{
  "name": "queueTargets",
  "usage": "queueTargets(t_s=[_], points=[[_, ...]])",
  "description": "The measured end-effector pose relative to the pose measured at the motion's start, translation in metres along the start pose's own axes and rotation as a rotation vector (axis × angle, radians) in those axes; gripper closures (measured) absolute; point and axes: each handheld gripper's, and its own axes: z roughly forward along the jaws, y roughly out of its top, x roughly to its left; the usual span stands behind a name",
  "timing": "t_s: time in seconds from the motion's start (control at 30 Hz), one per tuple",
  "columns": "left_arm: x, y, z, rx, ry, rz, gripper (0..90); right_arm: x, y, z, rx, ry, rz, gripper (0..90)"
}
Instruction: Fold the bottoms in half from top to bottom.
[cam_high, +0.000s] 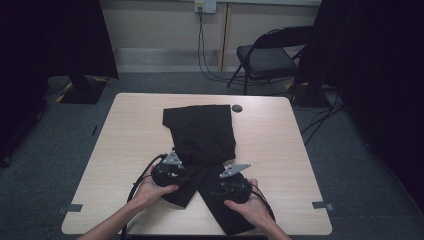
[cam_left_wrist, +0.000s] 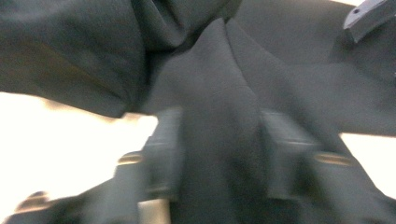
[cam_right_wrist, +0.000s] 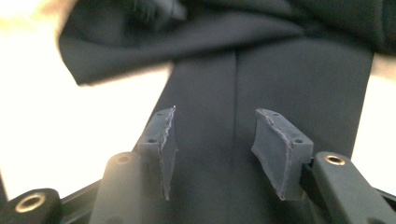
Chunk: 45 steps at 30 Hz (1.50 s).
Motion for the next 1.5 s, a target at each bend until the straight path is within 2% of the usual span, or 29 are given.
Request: queueTargets(t_s=[0.03, 0.07, 0.1, 0.13, 0.2, 0.23, 0.27, 0.3, 0.37, 0.4, 0.47, 0.53, 0.63, 0.67, 0.7, 0.77, 0.83, 0.87, 0.93, 0.97, 1.07, 1.1, 1.17, 1.23, 1.27, 1.33, 1.4, 1.47, 1.5], points=[[0.001, 0.000, -0.001, -0.008, -0.006, -0.009, 76.1, -0.002, -0.003, 0.004, 0.010, -0.001, -0.007, 46.2], [0.003, 0.001, -0.002, -0.021, -0.031, -0.027, 83.6, -0.002, -0.004, 0.005, -0.004, 0.001, -0.007, 46.3], [0.004, 0.002, -0.004, -0.030, -0.027, -0.036, 87.6, -0.001, -0.004, 0.005, -0.007, -0.006, -0.013, 46.6], [0.006, 0.005, -0.007, -0.054, -0.045, -0.057, 88.2, 0.001, -0.004, 0.005, -0.005, -0.019, -0.024, 47.9], [0.010, 0.014, -0.019, -0.125, -0.066, -0.089, 88.7, 0.005, -0.005, 0.006, -0.016, -0.028, -0.042, 57.6], [0.012, 0.018, -0.024, -0.152, -0.079, -0.108, 88.7, 0.010, -0.006, 0.007, -0.021, -0.024, -0.066, 65.4], [0.012, 0.018, -0.024, -0.152, -0.079, -0.108, 88.7, 0.013, -0.006, 0.008, -0.021, -0.028, -0.072, 69.9], [0.013, 0.029, -0.035, -0.222, -0.101, -0.122, 88.7, 0.015, -0.005, 0.008, -0.017, -0.014, -0.062, 79.7], [0.012, 0.042, -0.042, -0.244, -0.105, -0.110, 88.7, 0.018, -0.003, 0.008, -0.021, 0.048, -0.033, 87.8], [0.011, 0.048, -0.044, -0.235, -0.102, -0.095, 88.7, 0.020, -0.001, 0.008, -0.031, 0.079, -0.028, 88.6], [0.008, 0.057, -0.047, -0.253, -0.117, -0.092, 88.7, 0.027, 0.004, 0.004, -0.055, 0.118, -0.024, 88.9], [0.007, 0.065, -0.049, -0.257, -0.117, -0.076, 88.7, 0.039, 0.015, -0.003, -0.110, 0.185, -0.018, 89.0], [0.004, 0.074, -0.049, -0.256, -0.121, -0.073, 88.6, 0.060, 0.031, -0.003, -0.148, 0.252, -0.041, 89.0], [0.003, 0.078, -0.049, -0.255, -0.126, -0.065, 88.6, 0.066, 0.035, -0.001, -0.151, 0.268, -0.044, 88.8], [0.003, 0.079, -0.050, -0.252, -0.128, -0.060, 88.6, 0.078, 0.041, 0.006, -0.148, 0.300, -0.062, 86.7], [0.002, 0.081, -0.051, -0.253, -0.131, -0.069, 88.6, 0.092, 0.043, 0.020, -0.114, 0.348, -0.077, 76.1], [0.001, 0.079, -0.051, -0.246, -0.135, -0.070, 88.6, 0.100, 0.042, 0.027, -0.085, 0.358, -0.099, 71.3], [0.001, 0.078, -0.052, -0.243, -0.138, -0.071, 88.5, 0.103, 0.040, 0.029, -0.081, 0.348, -0.115, 66.2], [0.001, 0.071, -0.051, -0.234, -0.165, -0.086, 88.4, 0.098, 0.039, 0.024, -0.078, 0.344, -0.104, 64.7], [0.000, 0.067, -0.049, -0.225, -0.188, -0.102, 88.2, 0.090, 0.037, 0.017, -0.087, 0.314, -0.096, 64.8], [-0.008, 0.054, -0.042, -0.176, -0.225, -0.097, 87.2, 0.060, 0.029, -0.002, -0.120, 0.246, -0.037, 65.4], [-0.012, 0.049, -0.040, -0.160, -0.240, -0.101, 86.3, 0.046, 0.023, -0.009, -0.128, 0.200, -0.008, 65.0], [-0.021, 0.039, -0.035, -0.136, -0.279, -0.122, 80.3, 0.027, 0.014, -0.018, -0.137, 0.121, 0.018, 62.6], [-0.027, 0.034, -0.033, -0.142, -0.323, -0.106, 70.9, 0.012, 0.007, -0.024, -0.148, 0.089, 0.062, 58.1], [-0.029, 0.033, -0.034, -0.148, -0.336, -0.092, 69.2, 0.009, 0.005, -0.026, -0.151, 0.072, 0.059, 57.6], [-0.028, 0.034, -0.037, -0.171, -0.313, -0.100, 61.0, 0.002, 0.005, -0.030, -0.158, 0.052, 0.073, 55.6], [-0.021, 0.035, -0.042, -0.190, -0.254, -0.082, 61.5, -0.003, 0.006, -0.032, -0.166, 0.018, 0.083, 54.8], [-0.016, 0.035, -0.043, -0.195, -0.242, -0.091, 61.0, -0.010, 0.009, -0.033, -0.180, -0.001, 0.084, 52.3], [0.000, 0.033, -0.045, -0.197, -0.178, -0.111, 62.3, -0.017, 0.012, -0.035, -0.186, -0.041, 0.084, 48.0]])
